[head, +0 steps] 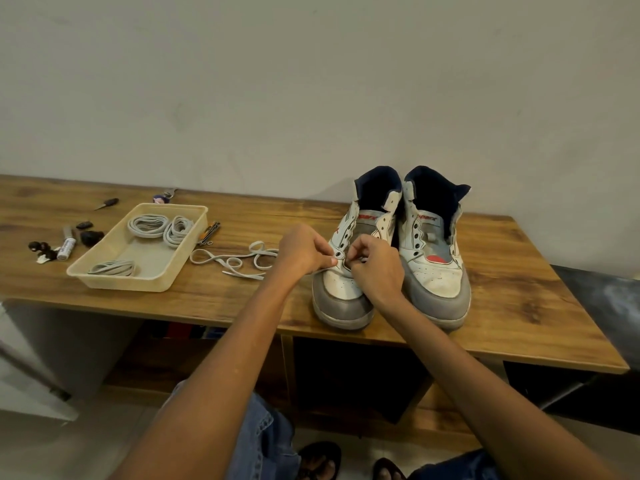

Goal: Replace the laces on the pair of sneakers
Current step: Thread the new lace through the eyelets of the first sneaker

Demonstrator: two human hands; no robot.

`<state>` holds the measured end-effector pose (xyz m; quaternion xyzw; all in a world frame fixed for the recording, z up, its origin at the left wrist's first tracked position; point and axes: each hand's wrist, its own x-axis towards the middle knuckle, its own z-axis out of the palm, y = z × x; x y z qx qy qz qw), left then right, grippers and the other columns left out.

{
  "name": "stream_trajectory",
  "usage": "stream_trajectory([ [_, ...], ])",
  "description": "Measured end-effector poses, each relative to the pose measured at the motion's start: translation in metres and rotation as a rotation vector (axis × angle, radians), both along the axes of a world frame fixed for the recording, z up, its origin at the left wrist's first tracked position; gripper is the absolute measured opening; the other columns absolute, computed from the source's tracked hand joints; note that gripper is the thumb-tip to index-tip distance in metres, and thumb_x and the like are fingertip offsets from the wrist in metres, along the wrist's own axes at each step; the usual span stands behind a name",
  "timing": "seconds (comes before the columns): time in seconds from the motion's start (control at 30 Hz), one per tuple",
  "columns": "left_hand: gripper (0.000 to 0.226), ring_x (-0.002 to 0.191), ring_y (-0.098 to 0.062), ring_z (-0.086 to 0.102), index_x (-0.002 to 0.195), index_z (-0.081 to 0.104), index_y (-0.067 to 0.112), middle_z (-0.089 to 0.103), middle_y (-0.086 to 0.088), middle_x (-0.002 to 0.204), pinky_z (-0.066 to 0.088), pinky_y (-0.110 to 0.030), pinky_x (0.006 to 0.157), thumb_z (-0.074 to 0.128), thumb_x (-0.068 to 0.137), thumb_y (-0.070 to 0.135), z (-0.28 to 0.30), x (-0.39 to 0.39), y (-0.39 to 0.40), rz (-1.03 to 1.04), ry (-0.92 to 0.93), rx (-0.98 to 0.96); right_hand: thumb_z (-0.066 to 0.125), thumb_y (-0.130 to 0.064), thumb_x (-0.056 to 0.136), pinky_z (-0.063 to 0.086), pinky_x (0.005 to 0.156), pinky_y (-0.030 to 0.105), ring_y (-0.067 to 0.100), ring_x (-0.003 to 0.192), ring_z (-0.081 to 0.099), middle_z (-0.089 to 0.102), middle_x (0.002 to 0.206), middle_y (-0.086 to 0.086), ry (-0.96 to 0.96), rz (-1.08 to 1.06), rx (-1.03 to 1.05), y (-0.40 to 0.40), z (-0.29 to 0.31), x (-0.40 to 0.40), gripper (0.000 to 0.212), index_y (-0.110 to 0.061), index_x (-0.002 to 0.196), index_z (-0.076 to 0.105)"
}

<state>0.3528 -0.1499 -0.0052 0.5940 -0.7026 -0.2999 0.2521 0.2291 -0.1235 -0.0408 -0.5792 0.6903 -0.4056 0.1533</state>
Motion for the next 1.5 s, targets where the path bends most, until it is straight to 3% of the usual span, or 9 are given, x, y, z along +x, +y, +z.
stream_trajectory([
  [0.17,0.024,0.093,-0.018,0.065,0.099,0.073,0.006,0.072,-0.010,0.099,0.051,-0.032,0.088,0.076,0.076,0.013,0.000,0.000,-0.001,0.000,0.026,0.001,0.066,-0.002,0.078,0.043,0.062,0.022,0.007,0.072,0.063,0.063,0.066,-0.010,-0.174,-0.062,-0.005,0.001,-0.001,0.001,0.033,-0.023,0.061,0.047],
  [0.3,0.025,0.093,-0.021,0.066,0.098,0.073,0.003,0.072,-0.012,0.097,0.052,-0.038,0.090,0.077,0.074,0.010,0.000,0.004,-0.002,-0.009,0.101,0.036,0.070,-0.007,0.077,0.050,0.072,0.034,0.009,0.071,0.064,0.062,0.060,-0.011,-0.290,-0.094,0.027,-0.004,-0.003,0.002,0.032,-0.022,0.059,0.048],
  [0.43,0.024,0.096,-0.020,0.065,0.099,0.073,0.005,0.071,-0.011,0.098,0.051,-0.031,0.087,0.076,0.076,0.011,-0.001,0.005,-0.002,-0.007,0.084,0.032,0.072,-0.008,0.077,0.053,0.072,0.041,0.013,0.065,0.061,0.059,0.054,-0.010,-0.294,-0.028,0.043,-0.007,-0.002,0.000,0.034,-0.023,0.057,0.050],
  [0.63,0.023,0.094,-0.021,0.065,0.096,0.073,0.006,0.072,-0.011,0.096,0.051,-0.038,0.091,0.078,0.074,0.009,-0.001,0.000,-0.003,0.009,0.077,0.043,0.062,0.011,0.079,0.055,0.080,0.032,0.017,0.083,0.069,0.072,0.081,0.008,-0.395,0.207,0.140,-0.001,0.009,-0.017,0.027,-0.016,0.076,0.056],
  [0.87,0.021,0.086,-0.020,0.067,0.091,0.075,0.005,0.072,-0.011,0.090,0.054,-0.036,0.085,0.080,0.071,0.009,-0.002,0.003,-0.003,-0.010,0.125,0.044,0.061,0.004,0.080,0.050,0.073,0.035,0.019,0.078,0.063,0.067,0.079,0.004,0.096,0.118,-0.004,-0.004,0.009,-0.008,0.030,-0.016,0.092,0.042],
  [0.93,0.021,0.081,-0.015,0.064,0.092,0.075,0.006,0.072,-0.011,0.091,0.053,-0.032,0.081,0.079,0.072,0.010,-0.002,0.003,-0.005,-0.020,0.117,0.037,0.061,0.004,0.078,0.050,0.073,0.037,0.019,0.078,0.063,0.066,0.075,0.001,0.055,0.084,0.003,-0.006,0.008,-0.005,0.030,-0.017,0.090,0.043],
  [1.2,0.012,0.079,-0.018,0.066,0.080,0.075,0.012,0.072,-0.005,0.080,0.055,-0.043,0.082,0.080,0.071,0.018,-0.009,0.001,-0.011,0.062,0.195,0.028,0.067,-0.006,0.079,0.048,0.075,0.034,0.012,0.084,0.064,0.068,0.080,-0.008,-0.193,-0.020,0.043,-0.010,0.003,0.001,0.029,-0.025,0.084,0.045],
  [1.37,0.008,0.078,-0.022,0.068,0.074,0.072,0.017,0.071,-0.003,0.075,0.057,-0.044,0.076,0.073,0.080,0.023,-0.016,-0.008,-0.013,0.134,0.153,-0.012,0.071,-0.011,0.078,0.051,0.077,0.035,0.011,0.086,0.064,0.064,0.080,-0.012,-0.112,0.089,0.047,-0.007,0.009,-0.008,0.034,-0.023,0.096,0.045],
  [1.5,0.030,0.078,-0.025,0.069,0.089,0.068,0.000,0.070,-0.011,0.081,0.058,-0.042,0.076,0.045,0.098,0.018,-0.014,-0.007,-0.017,0.229,0.346,0.095,0.058,-0.015,0.090,0.052,0.057,0.034,0.011,0.060,0.060,0.068,0.080,-0.006,-0.040,0.141,-0.034,-0.006,0.008,-0.021,0.022,-0.021,0.105,0.043],
])
